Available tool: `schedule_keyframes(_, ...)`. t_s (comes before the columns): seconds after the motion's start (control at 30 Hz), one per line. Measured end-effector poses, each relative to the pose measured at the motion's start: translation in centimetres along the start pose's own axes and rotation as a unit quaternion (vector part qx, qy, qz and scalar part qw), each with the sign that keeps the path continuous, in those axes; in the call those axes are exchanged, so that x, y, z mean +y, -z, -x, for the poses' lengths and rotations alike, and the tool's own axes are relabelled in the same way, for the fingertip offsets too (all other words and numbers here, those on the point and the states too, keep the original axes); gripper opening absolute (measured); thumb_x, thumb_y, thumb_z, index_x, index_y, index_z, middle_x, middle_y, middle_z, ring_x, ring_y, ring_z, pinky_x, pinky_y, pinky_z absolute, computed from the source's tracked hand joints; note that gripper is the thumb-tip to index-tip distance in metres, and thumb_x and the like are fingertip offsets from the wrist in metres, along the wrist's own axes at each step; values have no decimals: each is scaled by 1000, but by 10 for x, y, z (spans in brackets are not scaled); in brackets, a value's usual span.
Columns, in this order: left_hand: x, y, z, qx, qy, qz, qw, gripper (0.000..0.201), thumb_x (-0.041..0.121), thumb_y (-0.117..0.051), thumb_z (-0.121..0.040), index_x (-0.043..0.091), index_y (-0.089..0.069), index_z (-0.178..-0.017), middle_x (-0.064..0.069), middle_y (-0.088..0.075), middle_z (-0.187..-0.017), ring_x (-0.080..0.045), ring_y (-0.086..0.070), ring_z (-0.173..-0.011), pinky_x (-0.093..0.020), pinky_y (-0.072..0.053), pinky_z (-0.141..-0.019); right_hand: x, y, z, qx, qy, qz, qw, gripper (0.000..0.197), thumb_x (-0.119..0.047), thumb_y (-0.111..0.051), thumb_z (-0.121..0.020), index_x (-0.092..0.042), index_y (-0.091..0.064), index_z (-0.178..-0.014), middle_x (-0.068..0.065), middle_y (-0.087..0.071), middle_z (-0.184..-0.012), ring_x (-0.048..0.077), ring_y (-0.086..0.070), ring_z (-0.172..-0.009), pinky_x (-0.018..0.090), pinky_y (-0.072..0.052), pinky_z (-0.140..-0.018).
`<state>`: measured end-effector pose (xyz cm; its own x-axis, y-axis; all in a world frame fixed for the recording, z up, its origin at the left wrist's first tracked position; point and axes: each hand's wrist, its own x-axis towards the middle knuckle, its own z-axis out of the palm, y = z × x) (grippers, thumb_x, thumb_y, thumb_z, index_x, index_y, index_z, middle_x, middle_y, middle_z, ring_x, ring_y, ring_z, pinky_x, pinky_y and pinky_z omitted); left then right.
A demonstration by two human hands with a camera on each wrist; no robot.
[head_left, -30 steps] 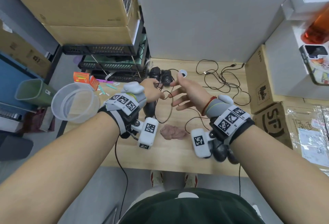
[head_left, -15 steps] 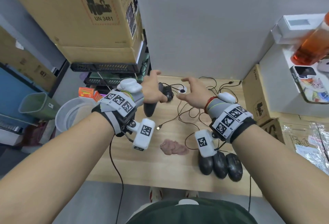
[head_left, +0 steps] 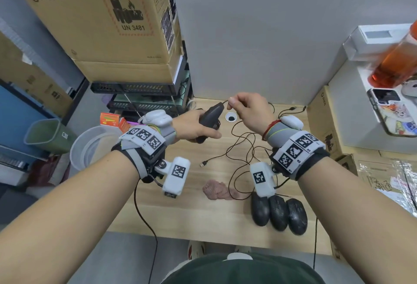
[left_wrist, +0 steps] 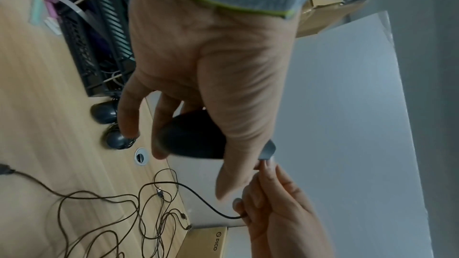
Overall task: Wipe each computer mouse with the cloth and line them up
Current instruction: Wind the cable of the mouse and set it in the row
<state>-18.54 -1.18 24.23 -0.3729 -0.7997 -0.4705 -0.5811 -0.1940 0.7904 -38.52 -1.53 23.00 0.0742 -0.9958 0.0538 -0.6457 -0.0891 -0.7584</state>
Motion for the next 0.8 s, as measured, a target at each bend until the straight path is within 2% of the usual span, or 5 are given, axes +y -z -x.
schedule_keyframes(0.13, -1, 0, 7, 12, -26, 96, 995, 23, 14, -79, -84, 21, -60, -95, 5, -66, -79, -14, -62, -75, -35, -55, -72, 2, 5, -1, 13, -23, 6, 1000, 32, -40, -51, -101, -22, -69, -82, -7, -53, -62, -1, -47, -53, 11, -34, -54)
schedule_keyframes(0.3, 11, -4, 13, 30, -62, 276, 959, 30, 33, -74, -85, 15, -52, -94, 1, -54, -71, -12, -52, -59, -27, -42, -60, 11, -19, 5, -52, -54, -49, 996, 40, -31, -35, -106, -25, -60, -76, -7, -58, -62, 15, -53, -61, 39, -48, -74)
schedule_keyframes(0.43, 23, -7, 16, 18, -65, 338, 939, 36, 44, -59, -93, 10, -53, -84, -6, -55, -64, -19, -53, -55, -29, -37, -58, 1, -35, 17, -103, -41, -70, 991, 39, -25, -35, -106, -18, -58, -76, -6, -55, -58, 2, -47, -50, 26, -40, -61)
schedule_keyframes(0.67, 22, -13, 16, 44, -62, 338, 938, 16, 17, -59, -100, 4, -53, -106, -13, -61, -77, -28, -61, -61, -29, -51, -53, -10, -36, 20, -142, -31, -34, 989, 39, -15, -41, -102, -18, -53, -65, -11, -54, -48, -1, -47, -44, 11, -36, -46)
schedule_keyframes(0.8, 18, -13, 15, 37, -69, 318, 945, 21, 24, -53, -103, 4, -51, -107, -17, -62, -74, -30, -60, -59, -28, -50, -55, -7, -38, 22, -145, -30, -26, 989, 42, -18, -43, -101, -19, -55, -60, -12, -55, -47, 0, -48, -43, 18, -40, -51)
